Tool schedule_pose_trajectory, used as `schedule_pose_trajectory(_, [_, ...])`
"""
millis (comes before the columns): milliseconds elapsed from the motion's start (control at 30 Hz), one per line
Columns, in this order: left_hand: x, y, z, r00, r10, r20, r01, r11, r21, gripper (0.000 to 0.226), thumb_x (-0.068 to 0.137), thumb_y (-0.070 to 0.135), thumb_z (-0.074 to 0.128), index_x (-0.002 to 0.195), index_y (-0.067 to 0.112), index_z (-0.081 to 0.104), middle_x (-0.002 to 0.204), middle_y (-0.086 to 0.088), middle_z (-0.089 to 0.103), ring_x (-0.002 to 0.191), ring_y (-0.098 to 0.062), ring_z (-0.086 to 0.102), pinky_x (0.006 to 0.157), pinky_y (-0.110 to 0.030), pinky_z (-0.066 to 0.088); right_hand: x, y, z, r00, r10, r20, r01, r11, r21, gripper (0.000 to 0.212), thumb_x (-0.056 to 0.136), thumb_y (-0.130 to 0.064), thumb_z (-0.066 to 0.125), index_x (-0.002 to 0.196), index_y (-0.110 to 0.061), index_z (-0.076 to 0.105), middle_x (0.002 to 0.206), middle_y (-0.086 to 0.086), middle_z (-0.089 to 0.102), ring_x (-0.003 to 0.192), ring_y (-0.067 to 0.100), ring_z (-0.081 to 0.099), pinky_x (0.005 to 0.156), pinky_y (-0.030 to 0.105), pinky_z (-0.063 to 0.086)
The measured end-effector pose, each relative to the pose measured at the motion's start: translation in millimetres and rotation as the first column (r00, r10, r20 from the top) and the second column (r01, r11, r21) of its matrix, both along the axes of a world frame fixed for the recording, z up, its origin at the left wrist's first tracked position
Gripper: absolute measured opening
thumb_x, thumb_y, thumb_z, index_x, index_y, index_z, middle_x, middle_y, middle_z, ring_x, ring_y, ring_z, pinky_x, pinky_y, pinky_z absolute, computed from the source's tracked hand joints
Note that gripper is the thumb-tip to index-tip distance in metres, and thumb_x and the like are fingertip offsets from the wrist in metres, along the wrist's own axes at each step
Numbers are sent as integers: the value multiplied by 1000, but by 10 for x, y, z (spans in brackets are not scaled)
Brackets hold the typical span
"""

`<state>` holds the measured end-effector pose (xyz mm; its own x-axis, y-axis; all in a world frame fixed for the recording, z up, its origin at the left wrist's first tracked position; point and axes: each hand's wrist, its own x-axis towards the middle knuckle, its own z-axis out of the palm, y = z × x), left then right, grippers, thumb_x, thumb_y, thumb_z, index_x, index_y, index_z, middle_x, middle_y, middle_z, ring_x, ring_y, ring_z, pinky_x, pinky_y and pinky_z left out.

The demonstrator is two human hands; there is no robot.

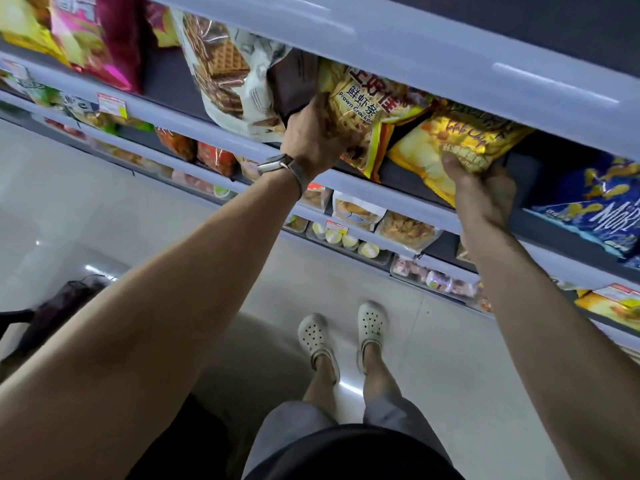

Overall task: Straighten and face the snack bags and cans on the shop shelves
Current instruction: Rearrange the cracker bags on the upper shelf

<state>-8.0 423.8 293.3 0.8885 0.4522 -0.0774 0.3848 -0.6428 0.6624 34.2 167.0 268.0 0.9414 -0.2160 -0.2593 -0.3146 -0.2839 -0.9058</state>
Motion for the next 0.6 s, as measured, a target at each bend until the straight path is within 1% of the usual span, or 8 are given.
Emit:
schedule_pose_trajectory(100, [-51,-38,19,999,44,-9,-44,999,6,71,75,59,84,126,14,64,118,-5,75,109,-32,69,73,-32,46,-78,36,120,999,-6,-40,6,1000,-3,71,62,-64,87,112,-15,75,101,-12,78,98,9,73,90,37,59])
schedule_pose_trajectory(200, [-140,-101,41,997,71,3,-71,997,12,73,74,63,83,122,13,63,114,-5,75,104,-32,69,70,-34,47,-65,36,187,990,16,-142,-10,999,42,40,80,-47,87,100,-20,66,89,-22,65,89,9,65,80,25,48])
schedule_pose_trajectory(233, [-176,-121,47,997,71,3,-71,997,12,73,74,64,82,122,13,62,113,-5,75,102,-32,69,70,-36,49,-67,27,235,984,27,-174,-19,999,46,36,84,-45,85,97,-21,61,88,-22,60,88,9,61,79,21,44])
schedule_pose_trajectory(300, [-253,-159,70,998,70,-4,-69,997,26,74,75,66,80,121,13,59,112,-5,74,99,-32,68,68,-39,50,-53,10,297,978,54,-203,-46,998,45,43,84,-46,85,110,-22,62,98,-15,62,97,13,58,84,20,41])
schedule_pose_trajectory(367, [-343,-195,97,997,71,-14,-70,996,46,75,76,71,76,122,14,56,110,-4,72,97,-33,67,66,-37,46,-44,-5,310,979,66,-195,-58,997,49,64,79,-49,88,129,-18,63,111,-9,63,105,14,57,89,22,42])
schedule_pose_trajectory(400, [-391,-206,114,997,76,-10,-76,996,51,76,76,73,74,123,15,55,109,-4,71,96,-32,67,66,-37,45,-61,3,325,979,74,-192,-66,997,46,70,77,-49,89,133,-17,62,113,-8,63,106,15,58,91,24,43])
schedule_pose_trajectory(500, [-551,-200,173,995,100,32,-101,993,55,77,77,76,71,125,19,54,108,-1,72,95,-29,68,66,-37,46,-116,15,324,983,107,-149,-106,994,16,66,77,-44,91,129,-15,64,108,-9,70,99,12,66,87,24,47])
schedule_pose_trajectory(600, [-752,-157,215,992,105,64,-109,992,66,75,78,77,70,125,22,53,104,2,74,93,-26,70,66,-38,51,-163,85,303,980,176,-90,-175,984,29,56,77,-37,92,123,-17,67,102,-13,75,92,0,71,86,24,54])
